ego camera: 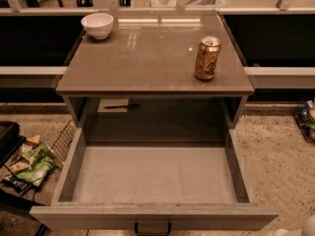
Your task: Close top drawer
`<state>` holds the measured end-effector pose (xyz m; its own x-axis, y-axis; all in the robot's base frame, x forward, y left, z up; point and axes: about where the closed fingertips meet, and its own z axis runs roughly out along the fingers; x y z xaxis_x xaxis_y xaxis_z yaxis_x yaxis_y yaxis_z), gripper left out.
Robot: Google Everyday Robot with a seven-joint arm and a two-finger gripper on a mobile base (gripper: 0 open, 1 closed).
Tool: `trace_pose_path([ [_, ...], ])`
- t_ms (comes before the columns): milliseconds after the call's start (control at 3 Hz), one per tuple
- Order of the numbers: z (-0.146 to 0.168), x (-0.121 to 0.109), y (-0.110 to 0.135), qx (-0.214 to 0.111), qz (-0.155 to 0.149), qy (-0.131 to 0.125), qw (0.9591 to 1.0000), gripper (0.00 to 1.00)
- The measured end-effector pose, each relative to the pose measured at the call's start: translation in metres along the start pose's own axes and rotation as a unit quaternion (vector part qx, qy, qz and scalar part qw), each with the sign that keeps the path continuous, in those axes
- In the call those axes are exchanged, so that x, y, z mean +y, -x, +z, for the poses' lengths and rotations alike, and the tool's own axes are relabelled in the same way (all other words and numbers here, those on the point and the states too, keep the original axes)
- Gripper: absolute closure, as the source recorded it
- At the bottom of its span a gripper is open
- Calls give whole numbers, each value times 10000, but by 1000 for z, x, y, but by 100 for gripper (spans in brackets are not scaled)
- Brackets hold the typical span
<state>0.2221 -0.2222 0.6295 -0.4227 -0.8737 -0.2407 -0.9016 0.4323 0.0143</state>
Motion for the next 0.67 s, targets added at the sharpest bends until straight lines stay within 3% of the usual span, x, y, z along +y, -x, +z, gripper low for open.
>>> trace_pose_path([
  [667,107,-25,24,-879,-243,391,9951,100],
])
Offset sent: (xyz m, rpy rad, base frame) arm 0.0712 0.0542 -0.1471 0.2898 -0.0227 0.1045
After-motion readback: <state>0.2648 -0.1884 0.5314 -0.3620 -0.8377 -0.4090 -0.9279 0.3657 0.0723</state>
